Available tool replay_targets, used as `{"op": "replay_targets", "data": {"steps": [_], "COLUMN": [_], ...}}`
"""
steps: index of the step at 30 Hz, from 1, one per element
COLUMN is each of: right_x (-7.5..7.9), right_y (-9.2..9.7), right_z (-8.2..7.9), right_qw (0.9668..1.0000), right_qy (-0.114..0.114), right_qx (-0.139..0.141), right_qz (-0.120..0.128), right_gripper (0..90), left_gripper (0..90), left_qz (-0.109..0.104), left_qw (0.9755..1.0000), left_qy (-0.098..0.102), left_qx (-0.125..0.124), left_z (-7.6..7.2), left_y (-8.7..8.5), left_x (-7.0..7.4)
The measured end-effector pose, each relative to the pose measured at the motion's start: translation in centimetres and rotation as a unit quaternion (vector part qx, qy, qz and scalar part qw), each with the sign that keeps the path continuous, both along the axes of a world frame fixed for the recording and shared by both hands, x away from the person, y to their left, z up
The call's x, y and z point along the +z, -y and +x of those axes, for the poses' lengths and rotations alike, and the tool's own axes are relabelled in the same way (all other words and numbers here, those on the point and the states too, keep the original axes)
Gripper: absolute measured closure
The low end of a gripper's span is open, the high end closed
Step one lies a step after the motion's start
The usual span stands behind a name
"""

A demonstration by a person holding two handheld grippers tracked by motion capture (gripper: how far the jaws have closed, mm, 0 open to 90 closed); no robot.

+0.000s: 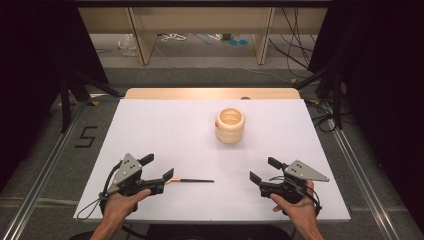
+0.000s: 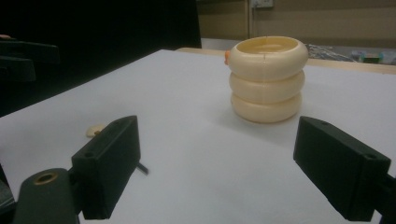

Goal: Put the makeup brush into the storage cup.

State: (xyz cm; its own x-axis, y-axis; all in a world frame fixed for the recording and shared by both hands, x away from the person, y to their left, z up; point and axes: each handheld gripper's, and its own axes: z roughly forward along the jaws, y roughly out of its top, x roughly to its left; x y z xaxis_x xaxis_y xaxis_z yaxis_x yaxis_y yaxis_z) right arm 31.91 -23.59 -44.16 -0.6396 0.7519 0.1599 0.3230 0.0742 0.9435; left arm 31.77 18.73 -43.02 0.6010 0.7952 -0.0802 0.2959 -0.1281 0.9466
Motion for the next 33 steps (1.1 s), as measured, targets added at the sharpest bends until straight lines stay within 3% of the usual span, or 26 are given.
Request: {"op": "replay_targets", "data": {"steps": [7, 20, 28, 33], "right_x": [0.0, 0.0, 0.1, 0.1], "right_y": [0.0, 0.1, 0.2, 0.3], "right_z": [0.0, 0.1, 0.1, 0.1], "right_qw": [1.0, 0.9999, 0.9999, 0.9999], "right_qy": [0.001, 0.001, 0.001, 0.0], "right_qx": [0.0, 0.012, 0.012, 0.011], "right_qz": [-0.002, -0.008, -0.007, -0.007], "right_gripper": [15.7, 15.9, 16.0, 16.0], "left_gripper": [16.0, 16.0, 16.0, 16.1], "left_qz": [-0.001, 0.027, 0.029, 0.051], "left_qw": [1.0, 0.9992, 0.9987, 0.997], "left_qy": [-0.003, -0.012, -0.023, -0.031], "left_qx": [0.002, -0.026, -0.036, -0.05], "left_z": [-0.1, 0.2, 0.4, 0.9], "left_y": [0.1, 0.4, 0.7, 1.1], "left_x": [-0.1, -0.1, -0.2, 0.1]}}
